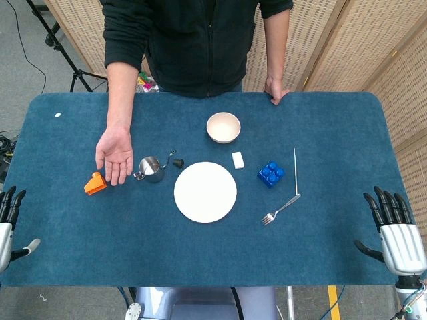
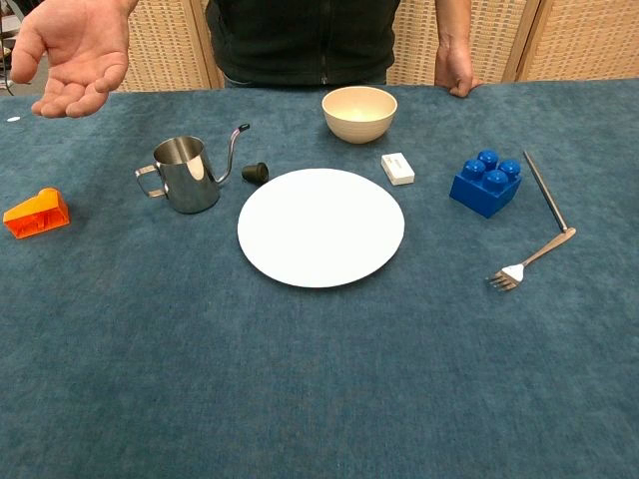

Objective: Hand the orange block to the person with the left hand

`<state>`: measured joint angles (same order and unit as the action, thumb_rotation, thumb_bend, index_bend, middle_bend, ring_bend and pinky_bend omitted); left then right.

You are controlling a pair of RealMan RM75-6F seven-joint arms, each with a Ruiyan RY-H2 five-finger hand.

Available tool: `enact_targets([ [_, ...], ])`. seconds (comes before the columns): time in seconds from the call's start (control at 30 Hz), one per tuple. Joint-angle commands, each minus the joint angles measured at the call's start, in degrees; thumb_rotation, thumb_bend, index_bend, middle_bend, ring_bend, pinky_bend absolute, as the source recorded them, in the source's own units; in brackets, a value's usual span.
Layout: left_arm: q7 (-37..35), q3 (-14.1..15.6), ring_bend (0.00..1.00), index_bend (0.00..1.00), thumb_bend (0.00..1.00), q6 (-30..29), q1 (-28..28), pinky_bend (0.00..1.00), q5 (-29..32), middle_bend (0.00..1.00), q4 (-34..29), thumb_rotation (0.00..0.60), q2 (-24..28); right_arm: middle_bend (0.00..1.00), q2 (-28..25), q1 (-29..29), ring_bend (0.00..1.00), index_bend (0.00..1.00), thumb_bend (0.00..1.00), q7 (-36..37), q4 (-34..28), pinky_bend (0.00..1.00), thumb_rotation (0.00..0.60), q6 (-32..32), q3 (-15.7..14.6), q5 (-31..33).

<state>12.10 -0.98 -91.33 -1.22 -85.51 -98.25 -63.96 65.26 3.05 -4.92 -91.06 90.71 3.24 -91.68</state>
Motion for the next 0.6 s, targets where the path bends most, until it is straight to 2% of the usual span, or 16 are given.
enact_targets([
  [0.03,-0.1,-0.1,0.00,0.00,0.00,-0.3,0.1,0.00,-0.4,0.00,0.4,0.600,-0.3,0.00,0.0,-0.1,0.00,0.00,0.00,0.2,0.0,0.00,0.600,0.1,0.1,0.2],
  [0.27,-1.5,-0.3,0.00,0.00,0.00,1.3,-0.3,0.00,0.0,0.00,0.6,0.600,-0.2,0.00,-0.3,-0.1,0.00,0.00,0.00,1.0,-0.4,0.00,0.600,-0.1,0.2,0.6],
  [0.37,-3.8,-1.6,0.00,0.00,0.00,3.1,-1.6,0.00,1.3,0.00,2.1,0.600,-0.8,0.00,-0.6,-0.1,0.00,0.00,0.00,1.6,-0.6,0.00,0.600,-0.2,0.3,0.9],
  [0.6,-11.2,-6.8,0.00,0.00,0.00,17.1,-9.9,0.00,9.2,0.00,13.1,0.600,-5.8,0.00,-0.8,0.1,0.00,0.00,0.00,2.4,-0.5,0.00,0.600,-1.1,0.9,2.5],
])
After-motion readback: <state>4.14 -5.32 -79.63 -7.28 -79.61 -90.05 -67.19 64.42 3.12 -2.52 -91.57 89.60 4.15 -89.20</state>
